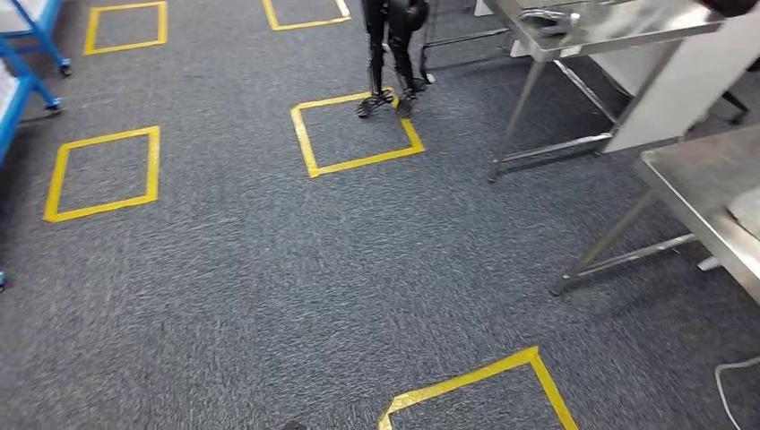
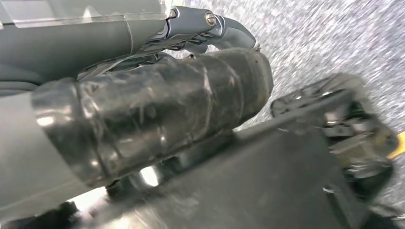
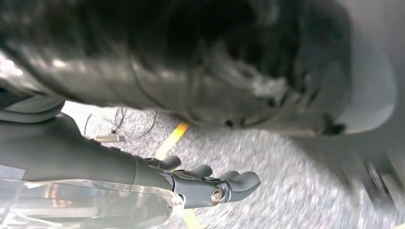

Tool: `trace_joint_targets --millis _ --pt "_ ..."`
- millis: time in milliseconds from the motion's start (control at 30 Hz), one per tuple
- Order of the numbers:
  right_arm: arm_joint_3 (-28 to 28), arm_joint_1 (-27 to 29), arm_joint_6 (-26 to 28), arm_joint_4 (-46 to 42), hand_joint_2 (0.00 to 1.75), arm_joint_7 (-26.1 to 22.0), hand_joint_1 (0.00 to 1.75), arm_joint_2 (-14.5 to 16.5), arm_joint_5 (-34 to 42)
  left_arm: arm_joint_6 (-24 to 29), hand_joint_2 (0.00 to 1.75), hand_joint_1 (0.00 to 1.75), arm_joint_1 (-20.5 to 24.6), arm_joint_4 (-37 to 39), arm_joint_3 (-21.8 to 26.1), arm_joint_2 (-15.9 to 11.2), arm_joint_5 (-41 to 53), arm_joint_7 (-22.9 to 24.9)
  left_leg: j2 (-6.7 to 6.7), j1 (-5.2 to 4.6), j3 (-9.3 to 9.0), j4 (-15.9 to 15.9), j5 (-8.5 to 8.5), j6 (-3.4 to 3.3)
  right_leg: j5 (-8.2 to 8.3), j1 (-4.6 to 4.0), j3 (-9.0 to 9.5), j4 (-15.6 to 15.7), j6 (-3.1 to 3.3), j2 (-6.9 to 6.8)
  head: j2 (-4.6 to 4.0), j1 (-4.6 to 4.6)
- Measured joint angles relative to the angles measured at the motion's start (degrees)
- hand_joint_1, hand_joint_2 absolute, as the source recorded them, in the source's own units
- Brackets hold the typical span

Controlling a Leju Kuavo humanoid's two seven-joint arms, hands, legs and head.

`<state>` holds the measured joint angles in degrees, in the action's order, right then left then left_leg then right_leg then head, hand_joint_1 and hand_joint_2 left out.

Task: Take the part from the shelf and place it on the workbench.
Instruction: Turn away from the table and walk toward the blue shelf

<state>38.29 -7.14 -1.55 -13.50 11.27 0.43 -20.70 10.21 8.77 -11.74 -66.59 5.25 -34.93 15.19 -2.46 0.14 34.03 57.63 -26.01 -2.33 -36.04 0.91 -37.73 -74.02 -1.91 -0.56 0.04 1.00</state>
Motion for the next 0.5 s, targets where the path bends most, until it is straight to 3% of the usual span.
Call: trace_joint_targets --millis 33,67,133,200,267,300,333,400,433,500 --pt "0.0 0.3 -0.1 0.1 0.00 -0.1 0.00 0.0 0.0 -0.7 0.00 0.00 -0.2 0.0 -0.2 -0.9 0.0 0.1 -1.00 -0.07 -0.07 0.1 -0.02 -0.01 1.40 -0.05 0.05 0.9 0.22 0.30 0.00 0.01" --pt "0.0 0.5 -0.2 0.1 0.00 -0.3 0.00 0.0 0.0 -1.2 0.00 0.00 -0.3 0.0 -0.4 -1.8 0.1 0.2 -1.95 -0.10 -0.14 0.2 -0.06 0.03 3.64 -0.08 1.05 3.9 0.49 0.86 0.00 0.00" --pt "0.0 0.7 -0.3 0.2 0.00 -0.4 0.00 -0.1 0.0 -1.6 0.00 0.00 -0.4 0.0 -0.6 -3.2 0.2 0.2 -3.55 -0.15 0.03 0.6 -0.21 0.30 7.24 0.05 3.78 11.1 1.06 3.93 0.00 0.04" --pt "0.0 0.7 -0.4 0.3 0.00 -0.5 0.00 -0.2 0.2 -1.7 0.00 0.00 -0.3 0.1 -0.8 -4.2 -0.4 0.1 -4.94 -0.04 0.53 0.9 -0.19 0.86 8.00 0.10 5.02 14.4 1.42 6.12 0.00 0.07" --pt "0.0 0.6 -0.5 0.3 0.00 -1.1 0.00 -0.2 1.6 -0.8 0.00 0.00 -0.7 0.1 -0.5 -5.0 -6.0 -1.4 -6.23 0.20 0.87 0.8 0.00 1.63 8.04 0.02 5.44 14.8 1.87 5.22 0.00 0.05" --pt "0.0 0.6 -0.5 0.4 0.00 -1.8 0.00 -0.2 2.9 0.3 0.00 0.00 -1.0 0.1 0.5 -5.3 -11.8 -2.8 -5.69 0.22 1.03 1.1 -0.17 1.94 8.19 0.04 5.81 15.1 2.20 4.52 0.00 0.04" --pt "0.0 0.7 -0.4 0.4 0.00 -2.6 0.00 -0.2 4.1 1.9 0.00 0.00 -1.3 0.1 2.1 -5.6 -18.6 -4.5 -4.28 0.16 1.56 2.2 -0.86 2.24 8.32 0.11 6.18 15.5 2.60 3.76 0.00 0.16" --pt "-0.1 0.9 -0.6 0.4 0.00 -3.9 0.00 0.0 5.2 4.8 0.00 0.00 -1.6 0.1 5.9 -5.8 -29.5 -6.8 -0.29 0.10 4.17 7.5 -3.72 2.72 8.38 0.04 6.65 15.9 3.15 2.05 0.00 0.34" --pt "-0.1 1.0 -0.9 0.4 0.00 -4.2 0.00 0.0 5.0 5.6 0.00 0.00 -1.6 0.1 7.4 -6.0 -31.5 -7.5 0.90 0.20 6.11 11.2 -5.40 3.00 8.27 -0.06 6.72 16.0 3.32 1.05 0.00 0.45" --pt "-0.1 1.3 -2.1 0.4 0.00 -4.3 0.00 0.0 4.3 5.8 0.00 0.00 -1.8 0.1 9.5 -6.2 -30.7 -8.9 1.78 0.51 8.61 15.8 -6.75 3.42 8.04 -0.17 6.83 16.0 3.38 -0.94 0.00 0.44"
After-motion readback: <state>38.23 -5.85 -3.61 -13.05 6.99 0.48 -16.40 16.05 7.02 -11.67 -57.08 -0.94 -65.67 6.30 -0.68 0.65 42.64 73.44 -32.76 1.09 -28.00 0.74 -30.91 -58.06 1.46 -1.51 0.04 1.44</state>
